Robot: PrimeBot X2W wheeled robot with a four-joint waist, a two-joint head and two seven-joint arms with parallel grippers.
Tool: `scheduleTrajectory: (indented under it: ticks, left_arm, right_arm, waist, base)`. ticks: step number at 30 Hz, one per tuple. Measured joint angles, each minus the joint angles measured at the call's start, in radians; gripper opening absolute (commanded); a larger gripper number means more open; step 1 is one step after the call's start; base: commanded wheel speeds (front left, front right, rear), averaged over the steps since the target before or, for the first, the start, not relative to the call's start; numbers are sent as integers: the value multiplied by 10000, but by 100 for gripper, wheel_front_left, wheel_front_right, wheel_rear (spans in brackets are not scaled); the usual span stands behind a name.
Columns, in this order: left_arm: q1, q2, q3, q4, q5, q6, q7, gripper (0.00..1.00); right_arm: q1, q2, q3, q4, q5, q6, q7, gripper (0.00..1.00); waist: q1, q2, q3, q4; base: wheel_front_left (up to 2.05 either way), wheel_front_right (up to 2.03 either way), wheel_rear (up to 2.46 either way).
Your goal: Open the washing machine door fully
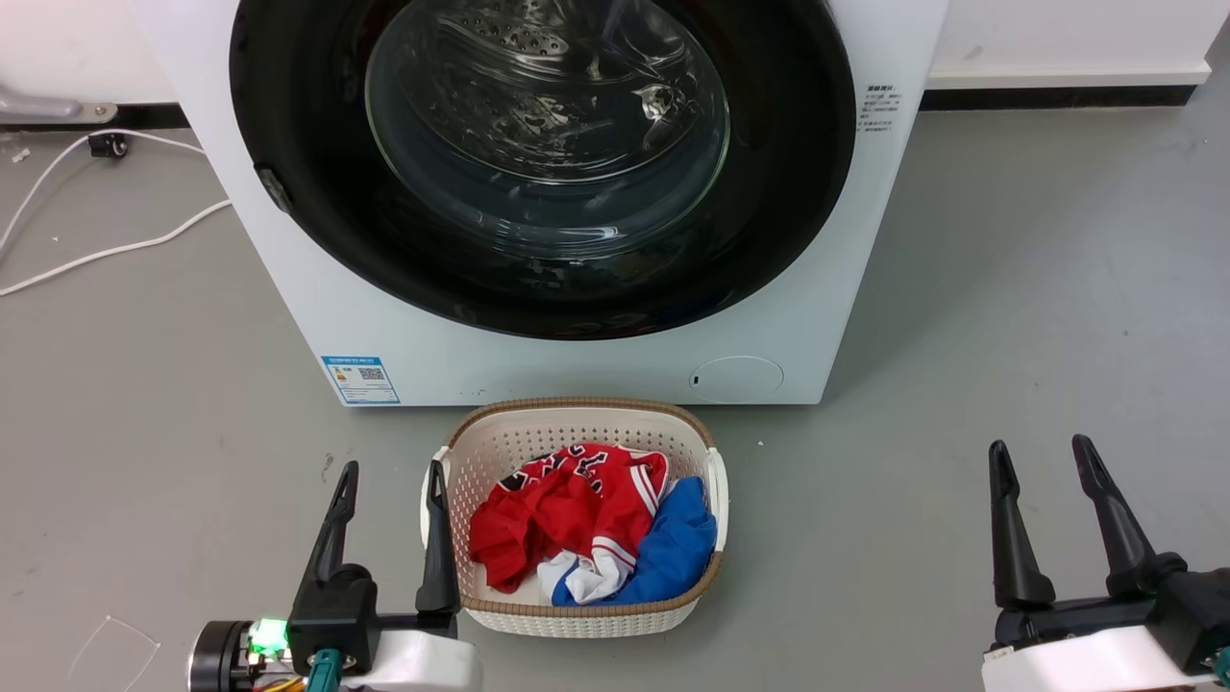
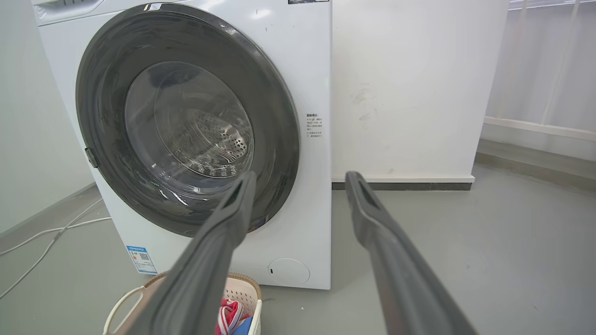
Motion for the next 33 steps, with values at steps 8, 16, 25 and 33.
scheduleTrajectory:
  ticks: [8,16,25,33]
  left_arm:
    - [5,-46,88,44,63,-31,0,100]
    - [5,-69,125,79,98,-33,0,100]
    - [5,-88,159,88,115,-94,0,100]
    - [30,-96,151,121,142,-115,0,100]
  right_arm:
    - [0,0,13,54,29,0,0,100]
    - [-2,0,50,117,27,0,0,0]
    - [-33,0,330,207,2146,-2,0,0]
    - [-118,6,635,324,5764,-2,0,0]
  waist:
    - [0,0,-27,11]
    - [0,0,-4,22]
    - [0,0,-5,11]
    - [0,0,-44,17]
  base:
    - [0,0,0]
    - [0,0,0]
    - [0,0,0]
    - [0,0,0]
